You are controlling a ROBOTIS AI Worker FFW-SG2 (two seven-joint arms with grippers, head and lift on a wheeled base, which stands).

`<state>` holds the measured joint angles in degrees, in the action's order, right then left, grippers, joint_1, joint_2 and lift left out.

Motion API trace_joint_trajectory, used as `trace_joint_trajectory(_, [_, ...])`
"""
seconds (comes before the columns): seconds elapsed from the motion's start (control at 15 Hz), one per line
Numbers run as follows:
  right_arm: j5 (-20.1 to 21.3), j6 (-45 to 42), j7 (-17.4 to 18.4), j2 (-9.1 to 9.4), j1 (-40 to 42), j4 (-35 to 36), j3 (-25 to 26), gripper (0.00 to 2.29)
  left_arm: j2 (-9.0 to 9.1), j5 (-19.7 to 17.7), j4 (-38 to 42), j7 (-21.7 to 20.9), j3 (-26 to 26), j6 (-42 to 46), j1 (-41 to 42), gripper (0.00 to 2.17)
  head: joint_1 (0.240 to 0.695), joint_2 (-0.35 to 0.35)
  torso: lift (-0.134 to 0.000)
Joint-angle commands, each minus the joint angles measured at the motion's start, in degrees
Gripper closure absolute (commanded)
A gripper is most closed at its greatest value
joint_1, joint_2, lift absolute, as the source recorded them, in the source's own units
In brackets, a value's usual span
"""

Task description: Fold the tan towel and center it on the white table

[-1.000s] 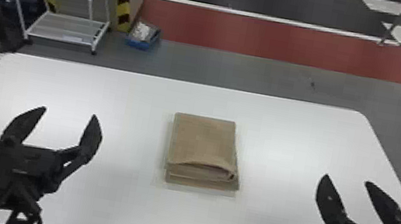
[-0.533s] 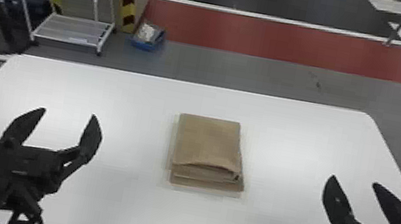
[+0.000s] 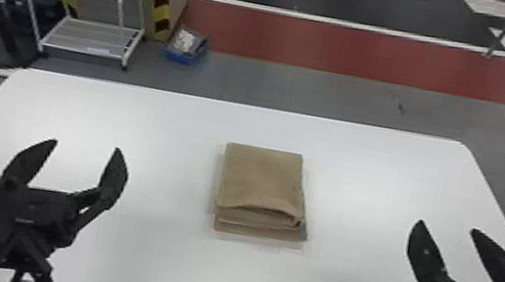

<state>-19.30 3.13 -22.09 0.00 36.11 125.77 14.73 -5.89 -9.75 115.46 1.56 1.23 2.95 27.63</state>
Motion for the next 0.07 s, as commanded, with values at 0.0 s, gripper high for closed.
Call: trace_joint_trajectory(0.0, [0.05, 0.00, -0.14, 0.05, 0.10, 0.18, -0.05, 0.07, 0.00, 0.00, 0.38, -0.07, 0.00, 0.08, 0.23, 0.03, 0.695, -0.025, -0.112])
